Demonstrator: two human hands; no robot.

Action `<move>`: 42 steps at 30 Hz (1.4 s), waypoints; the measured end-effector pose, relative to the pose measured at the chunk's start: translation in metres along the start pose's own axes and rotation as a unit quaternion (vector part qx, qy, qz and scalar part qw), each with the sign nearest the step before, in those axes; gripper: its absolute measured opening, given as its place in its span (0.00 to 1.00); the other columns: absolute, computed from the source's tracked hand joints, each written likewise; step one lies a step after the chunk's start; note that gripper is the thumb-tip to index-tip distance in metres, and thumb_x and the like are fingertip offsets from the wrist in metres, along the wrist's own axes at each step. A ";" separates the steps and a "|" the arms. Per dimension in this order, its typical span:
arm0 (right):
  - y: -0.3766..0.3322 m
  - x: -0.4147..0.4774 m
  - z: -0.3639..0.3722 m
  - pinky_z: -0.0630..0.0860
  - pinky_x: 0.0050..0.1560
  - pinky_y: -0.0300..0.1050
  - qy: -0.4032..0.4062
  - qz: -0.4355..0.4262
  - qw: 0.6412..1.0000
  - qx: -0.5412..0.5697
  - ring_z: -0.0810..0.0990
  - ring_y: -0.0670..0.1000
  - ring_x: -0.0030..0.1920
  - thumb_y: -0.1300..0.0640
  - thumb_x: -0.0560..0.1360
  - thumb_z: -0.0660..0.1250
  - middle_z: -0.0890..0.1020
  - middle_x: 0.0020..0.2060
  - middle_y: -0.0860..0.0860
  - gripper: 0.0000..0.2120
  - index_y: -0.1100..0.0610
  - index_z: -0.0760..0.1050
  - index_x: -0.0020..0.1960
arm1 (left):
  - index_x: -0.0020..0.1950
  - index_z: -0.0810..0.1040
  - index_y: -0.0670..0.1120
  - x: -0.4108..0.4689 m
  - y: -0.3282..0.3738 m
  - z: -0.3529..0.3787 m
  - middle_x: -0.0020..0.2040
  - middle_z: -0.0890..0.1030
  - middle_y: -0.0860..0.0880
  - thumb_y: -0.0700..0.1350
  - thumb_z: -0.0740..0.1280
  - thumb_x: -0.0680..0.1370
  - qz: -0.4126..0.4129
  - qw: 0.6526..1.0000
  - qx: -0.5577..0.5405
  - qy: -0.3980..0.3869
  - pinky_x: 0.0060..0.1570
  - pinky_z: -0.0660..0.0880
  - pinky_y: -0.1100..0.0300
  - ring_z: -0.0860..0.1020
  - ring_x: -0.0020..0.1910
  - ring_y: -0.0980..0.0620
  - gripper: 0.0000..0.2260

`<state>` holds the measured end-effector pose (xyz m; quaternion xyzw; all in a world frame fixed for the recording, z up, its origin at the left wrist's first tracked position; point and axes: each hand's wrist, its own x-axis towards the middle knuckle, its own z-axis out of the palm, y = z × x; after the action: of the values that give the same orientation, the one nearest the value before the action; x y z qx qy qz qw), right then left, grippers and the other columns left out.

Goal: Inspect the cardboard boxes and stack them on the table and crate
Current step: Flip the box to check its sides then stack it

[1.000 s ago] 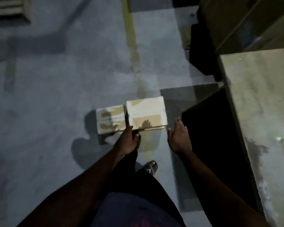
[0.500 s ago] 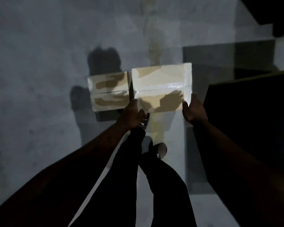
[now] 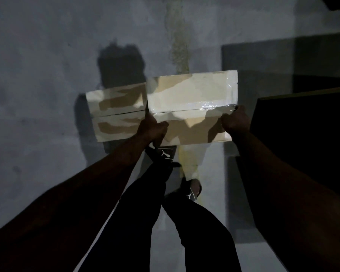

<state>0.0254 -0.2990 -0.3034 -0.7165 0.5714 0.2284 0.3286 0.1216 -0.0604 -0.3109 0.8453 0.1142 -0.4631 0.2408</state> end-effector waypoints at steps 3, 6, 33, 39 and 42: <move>-0.004 -0.025 -0.019 0.71 0.60 0.47 -0.001 -0.008 1.000 0.008 0.76 0.61 0.64 0.57 0.75 0.66 0.77 0.63 0.61 0.23 0.59 0.66 0.69 | 0.73 0.65 0.47 -0.023 0.006 -0.014 0.65 0.77 0.45 0.55 0.71 0.72 0.002 1.000 -0.025 0.015 0.58 0.75 0.56 0.77 0.61 0.43 0.34; -0.010 -0.060 -0.050 0.71 0.61 0.48 0.000 -0.018 1.000 0.021 0.75 0.62 0.64 0.57 0.77 0.65 0.77 0.64 0.61 0.22 0.59 0.66 0.68 | 0.72 0.66 0.46 -0.058 0.019 -0.034 0.65 0.77 0.44 0.57 0.70 0.72 0.024 0.999 -0.024 0.028 0.59 0.74 0.53 0.77 0.61 0.42 0.31; 0.126 -0.465 -0.413 0.71 0.58 0.45 0.296 -0.127 0.910 0.260 0.76 0.60 0.63 0.57 0.77 0.63 0.81 0.61 0.58 0.20 0.55 0.75 0.69 | 0.70 0.70 0.48 -0.560 0.219 -0.140 0.66 0.76 0.46 0.57 0.68 0.77 0.464 0.877 0.105 0.067 0.55 0.70 0.57 0.75 0.63 0.44 0.24; 0.216 -0.478 -0.424 0.70 0.57 0.47 0.356 -0.083 0.887 0.282 0.74 0.61 0.64 0.59 0.77 0.64 0.78 0.65 0.58 0.19 0.56 0.74 0.68 | 0.79 0.61 0.50 -0.593 0.247 -0.071 0.77 0.64 0.48 0.60 0.64 0.78 0.525 0.827 0.201 0.026 0.68 0.66 0.52 0.67 0.73 0.45 0.32; 0.252 -0.476 -0.422 0.68 0.65 0.49 0.366 -0.029 0.882 0.295 0.69 0.61 0.69 0.57 0.79 0.63 0.72 0.72 0.54 0.21 0.54 0.72 0.71 | 0.78 0.63 0.51 -0.599 0.268 -0.033 0.77 0.65 0.48 0.60 0.64 0.78 0.555 0.797 0.237 -0.006 0.67 0.65 0.55 0.67 0.73 0.46 0.30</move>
<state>-0.3544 -0.3227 0.2656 -0.6358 0.6705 -0.2383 0.2989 -0.0693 -0.2555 0.2868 0.7918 -0.4892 -0.2681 0.2488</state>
